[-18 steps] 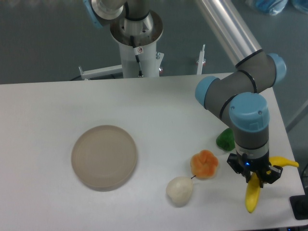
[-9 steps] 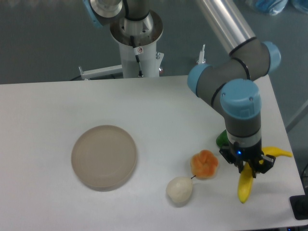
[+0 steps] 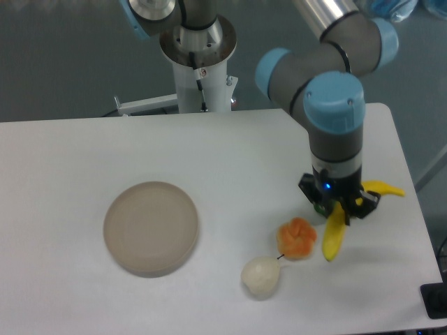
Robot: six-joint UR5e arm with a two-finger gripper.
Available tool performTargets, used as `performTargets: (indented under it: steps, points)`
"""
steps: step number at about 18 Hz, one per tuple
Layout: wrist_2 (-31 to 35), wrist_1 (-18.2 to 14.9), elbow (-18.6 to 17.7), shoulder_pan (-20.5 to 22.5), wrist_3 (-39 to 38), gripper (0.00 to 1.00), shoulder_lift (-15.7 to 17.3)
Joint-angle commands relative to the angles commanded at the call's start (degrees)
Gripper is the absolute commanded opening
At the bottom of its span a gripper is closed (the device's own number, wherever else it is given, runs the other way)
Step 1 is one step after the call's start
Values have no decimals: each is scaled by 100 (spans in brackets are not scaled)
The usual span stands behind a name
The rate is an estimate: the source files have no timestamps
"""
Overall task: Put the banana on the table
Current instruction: 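Lift the banana and carry it toward the beige plate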
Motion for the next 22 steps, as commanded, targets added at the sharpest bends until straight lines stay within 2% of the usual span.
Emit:
performTargets:
  steps: [3,7,10,14,18,19,22]
  points:
    - [-62,-159,-456,61,9,26,351]
    - [-18,-2,-1396,158,262,25,765]
    - [-9,244,-1977,333,1096,25,1028]
    - [-9,894,-2917,395,1757,25,1336]
    - [-114,1359,-3393,317,1434,25,1372]
    - [-184,1491,-3411,299,1093,25,1355]
    - [-755,1545,-3411,80,-347,25,1258]
